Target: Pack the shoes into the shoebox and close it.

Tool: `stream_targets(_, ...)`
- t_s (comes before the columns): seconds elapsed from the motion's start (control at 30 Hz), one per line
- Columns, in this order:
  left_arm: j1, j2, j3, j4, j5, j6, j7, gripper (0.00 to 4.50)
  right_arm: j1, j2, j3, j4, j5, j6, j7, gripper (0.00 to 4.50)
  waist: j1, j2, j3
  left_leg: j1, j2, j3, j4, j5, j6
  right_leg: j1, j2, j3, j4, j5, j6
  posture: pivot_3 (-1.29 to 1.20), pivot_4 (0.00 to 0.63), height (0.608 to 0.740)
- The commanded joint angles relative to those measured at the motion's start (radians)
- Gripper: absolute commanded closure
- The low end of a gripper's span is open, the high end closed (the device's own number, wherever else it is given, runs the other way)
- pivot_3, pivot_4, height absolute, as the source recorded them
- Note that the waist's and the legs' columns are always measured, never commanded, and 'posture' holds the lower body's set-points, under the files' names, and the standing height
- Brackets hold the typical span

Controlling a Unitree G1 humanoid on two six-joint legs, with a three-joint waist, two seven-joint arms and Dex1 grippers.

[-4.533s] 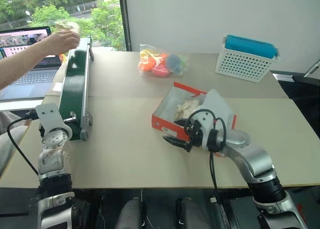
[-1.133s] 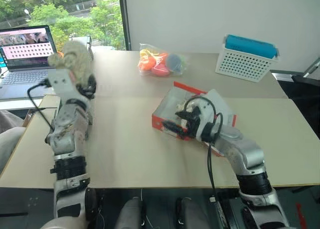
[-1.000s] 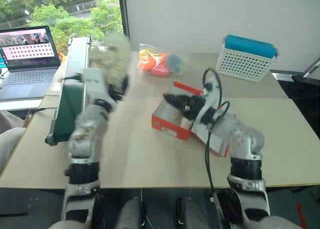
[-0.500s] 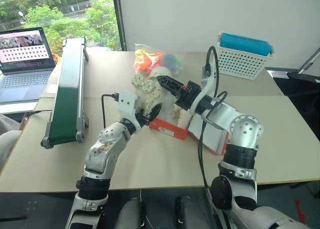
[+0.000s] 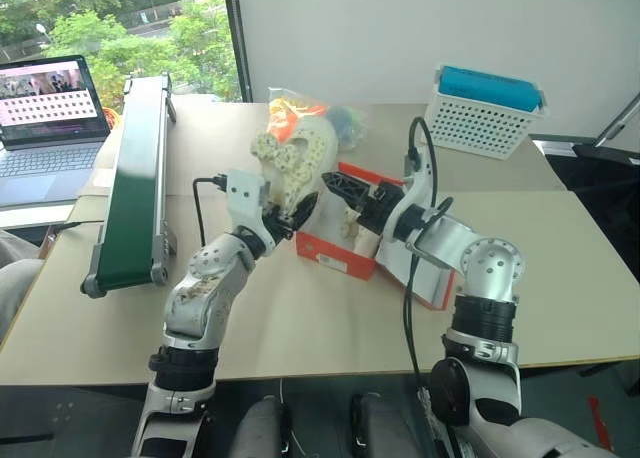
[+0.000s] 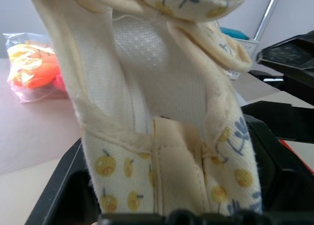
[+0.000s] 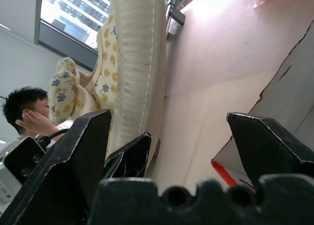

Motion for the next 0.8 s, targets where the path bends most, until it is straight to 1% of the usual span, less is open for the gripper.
stream_targets(0.03,0.001,-0.012,-0.024,-0.075,-0.024,0.001,-0.018,1.35,-0.049,0.012,-0.009,-0.025,0.046,-0.023,-0.011,0.00,0.000,0.000,0.000,0.000,0.000,0.000,0.000,0.000,0.000,0.000,0.000,0.000,0.000,0.000,0.000,0.00,0.150,0.699)
stream_targets(0.3,0.006,-0.007,-0.030,-0.080,-0.028,0.005,-0.024,1.35,-0.048,0.021,-0.017,-0.019,0.055,-0.043,-0.024,0.00,0.000,0.000,0.000,0.000,0.000,0.000,0.000,0.000,0.000,0.000,0.000,0.000,0.000,0.000,0.000,0.00,0.150,0.699)
stream_targets(0.4,0.006,-0.005,-0.025,-0.078,-0.028,0.006,-0.023,1.37,-0.041,0.020,-0.016,-0.025,0.057,-0.052,-0.030,0.72,0.000,0.000,0.000,0.000,0.000,0.000,0.000,0.000,0.000,0.000,0.000,0.000,0.000,0.000,0.000,0.00,0.150,0.699)
stream_targets(0.5,0.006,-0.004,-0.023,-0.076,-0.025,0.009,-0.020,1.37,-0.034,0.018,-0.013,-0.034,0.056,-0.058,-0.030,1.76,0.000,0.000,0.000,0.000,0.000,0.000,0.000,0.000,0.000,0.000,0.000,0.000,0.000,0.000,0.000,0.00,0.150,0.699)
stream_targets(0.53,0.006,-0.004,-0.023,-0.076,-0.024,0.010,-0.019,1.37,-0.033,0.017,-0.011,-0.036,0.055,-0.059,-0.029,1.99,0.000,0.000,0.000,0.000,0.000,0.000,0.000,0.000,0.000,0.000,0.000,0.000,0.000,0.000,0.000,0.00,0.150,0.699)
stream_targets(0.57,0.006,-0.001,-0.029,-0.074,-0.016,0.011,-0.019,1.37,-0.031,0.017,-0.007,-0.037,0.054,-0.060,-0.029,2.45,0.000,0.000,0.000,0.000,0.000,0.000,0.000,0.000,0.000,0.000,0.000,0.000,0.000,0.000,0.000,0.00,0.150,0.699)
stream_targets(0.6,0.008,0.002,-0.035,-0.074,-0.008,0.012,-0.017,1.37,-0.029,0.017,-0.006,-0.039,0.055,-0.059,-0.031,2.68,0.000,0.000,0.000,0.000,0.000,0.000,0.000,0.000,0.000,0.000,0.000,0.000,0.000,0.000,0.000,0.00,0.150,0.699)
stream_targets(0.67,0.008,0.014,-0.052,-0.072,0.013,0.019,-0.015,1.37,-0.026,0.019,-0.006,-0.040,0.059,-0.059,-0.037,3.39,0.000,0.000,0.000,0.000,0.000,0.000,0.000,0.000,0.000,0.000,0.000,0.000,0.000,0.000,0.000,0.00,0.150,0.699)
stream_targets(0.7,0.007,0.020,-0.061,-0.072,0.019,0.027,-0.015,1.37,-0.025,0.020,-0.005,-0.041,0.058,-0.060,-0.040,3.63,0.000,0.000,0.000,0.000,0.000,0.000,0.000,0.000,0.000,0.000,0.000,0.000,0.000,0.000,0.000,0.00,0.150,0.699)
stream_targets(0.8,0.007,0.038,-0.087,-0.069,0.042,0.035,-0.021,1.37,-0.022,0.021,0.001,-0.044,0.053,-0.064,-0.044,3.63,0.000,0.000,0.000,0.000,0.000,0.000,0.000,0.000,0.000,0.000,0.000,0.000,0.000,0.000,0.000,0.00,0.150,0.699)
